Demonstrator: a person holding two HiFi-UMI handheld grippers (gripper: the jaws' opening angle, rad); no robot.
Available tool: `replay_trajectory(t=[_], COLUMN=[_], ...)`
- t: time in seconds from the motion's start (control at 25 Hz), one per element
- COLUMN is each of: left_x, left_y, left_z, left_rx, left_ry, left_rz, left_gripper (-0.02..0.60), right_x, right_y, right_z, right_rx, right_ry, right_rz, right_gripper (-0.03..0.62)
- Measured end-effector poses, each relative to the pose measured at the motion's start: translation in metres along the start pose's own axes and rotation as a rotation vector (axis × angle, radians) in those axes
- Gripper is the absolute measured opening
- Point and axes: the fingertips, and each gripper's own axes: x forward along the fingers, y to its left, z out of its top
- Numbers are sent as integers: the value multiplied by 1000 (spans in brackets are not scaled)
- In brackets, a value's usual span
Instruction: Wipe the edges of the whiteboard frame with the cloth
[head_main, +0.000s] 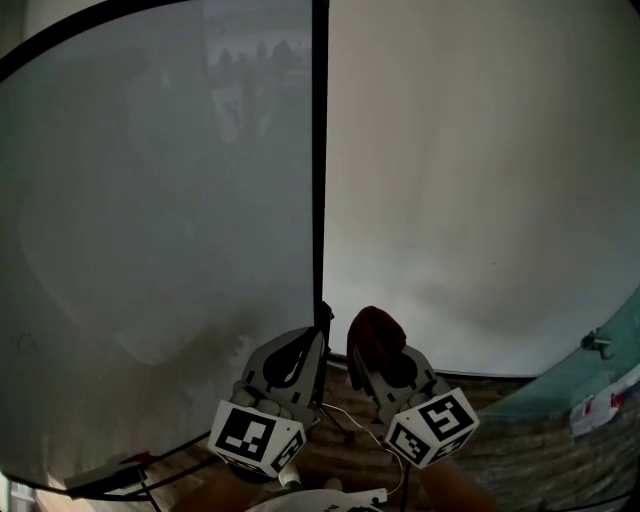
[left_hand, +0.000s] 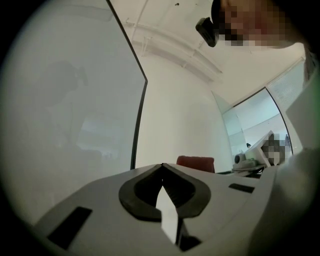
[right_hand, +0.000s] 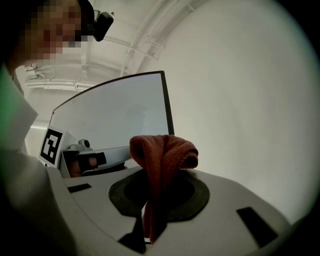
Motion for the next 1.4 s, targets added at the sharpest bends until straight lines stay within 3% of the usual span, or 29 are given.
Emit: replay_trajectory(t=[0.12, 0.44, 1.4], left_x=[-14, -29, -23], left_y=[-1, -5, -12], left_z=[-17, -60, -79], left_rx=[15, -39, -47], left_ry=[-1, 54, 103], left_rz=[15, 17, -1], left_gripper=[8, 9, 8], right_x=[-5, -10, -11], right_y=[5, 12, 12], right_z=[-24, -72, -88], right_rx=[17, 54, 74], right_ry=[21, 86, 112], right_rz=[2, 0, 12], right_gripper=[55, 55, 55])
